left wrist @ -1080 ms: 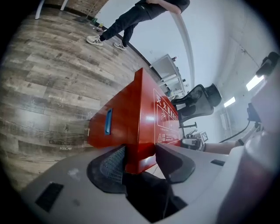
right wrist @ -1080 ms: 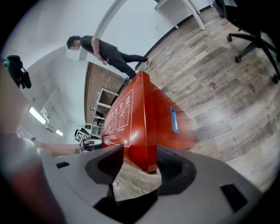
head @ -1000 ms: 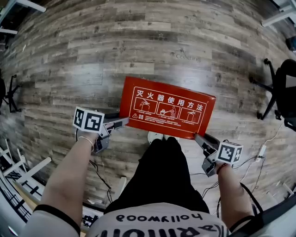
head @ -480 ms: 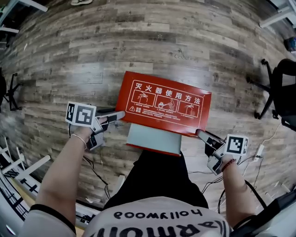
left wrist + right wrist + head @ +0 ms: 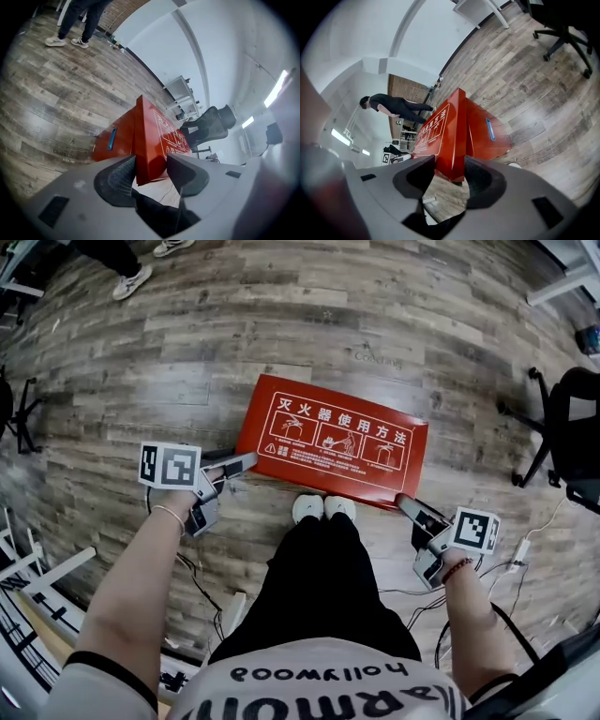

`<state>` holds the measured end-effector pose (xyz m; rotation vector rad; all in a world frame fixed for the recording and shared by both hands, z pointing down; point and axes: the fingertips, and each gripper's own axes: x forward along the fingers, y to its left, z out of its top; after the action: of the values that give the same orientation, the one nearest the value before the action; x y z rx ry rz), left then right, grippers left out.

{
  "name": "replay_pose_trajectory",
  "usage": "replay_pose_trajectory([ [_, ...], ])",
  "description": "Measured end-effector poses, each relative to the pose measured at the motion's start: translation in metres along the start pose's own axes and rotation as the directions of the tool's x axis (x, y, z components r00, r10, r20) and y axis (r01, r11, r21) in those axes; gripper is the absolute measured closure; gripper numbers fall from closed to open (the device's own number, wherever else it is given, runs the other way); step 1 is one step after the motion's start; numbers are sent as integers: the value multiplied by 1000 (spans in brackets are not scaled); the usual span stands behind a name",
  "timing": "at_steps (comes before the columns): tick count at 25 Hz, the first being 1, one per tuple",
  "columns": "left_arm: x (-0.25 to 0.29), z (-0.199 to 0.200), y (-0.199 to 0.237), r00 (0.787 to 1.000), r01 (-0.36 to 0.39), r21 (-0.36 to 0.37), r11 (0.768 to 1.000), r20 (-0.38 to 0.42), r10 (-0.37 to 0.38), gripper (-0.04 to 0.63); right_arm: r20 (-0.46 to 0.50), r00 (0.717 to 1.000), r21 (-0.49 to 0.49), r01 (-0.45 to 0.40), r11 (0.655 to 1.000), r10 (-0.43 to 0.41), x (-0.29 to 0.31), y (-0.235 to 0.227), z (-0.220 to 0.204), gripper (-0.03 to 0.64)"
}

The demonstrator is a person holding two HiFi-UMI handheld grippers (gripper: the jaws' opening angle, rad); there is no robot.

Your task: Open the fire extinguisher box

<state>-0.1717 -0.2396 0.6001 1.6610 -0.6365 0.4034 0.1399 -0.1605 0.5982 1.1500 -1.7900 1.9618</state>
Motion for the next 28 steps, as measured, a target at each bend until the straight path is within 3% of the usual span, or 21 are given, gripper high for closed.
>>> replay_pose_trajectory([
  [2,3,-4,5,1000,-19,22,1000,11,19,410,-3,999,-14,32,999,-32,4,-7,-4,422],
  [5,6,-6,13,997,-72,61,996,38,70,410,12,1000,-25,-18,1000,19,15,-4,-5,422],
  [11,14,-11,31,974,-226,130,965,53,221,408,-18,999,-65,28,998,-29,32,-12,-7,422],
  [13,15,-11,34,952,-306,202,930,68,299,408,-10,997,-86,74,994,-75,35,-16,-7,420],
  [15,18,-11,36,914,-403,296,866,95,394,408,4,986,-132,164,978,-165,36,-23,-8,417],
  [17,21,-12,37,875,-482,337,808,137,465,410,29,964,-189,266,945,-265,35,-28,-10,446],
  [20,19,-12,37,849,-528,318,788,181,496,410,67,942,-185,335,924,-328,36,-28,-10,445],
  [22,19,-11,36,838,-544,344,765,181,514,410,68,927,-197,374,906,-368,35,-28,-9,445],
  [26,18,-10,31,802,-588,449,673,212,559,413,83,890,-299,452,840,-449,32,-25,-8,446],
  [28,12,-9,29,798,-598,432,675,237,554,422,81,885,-299,461,836,-459,31,-27,-10,446],
])
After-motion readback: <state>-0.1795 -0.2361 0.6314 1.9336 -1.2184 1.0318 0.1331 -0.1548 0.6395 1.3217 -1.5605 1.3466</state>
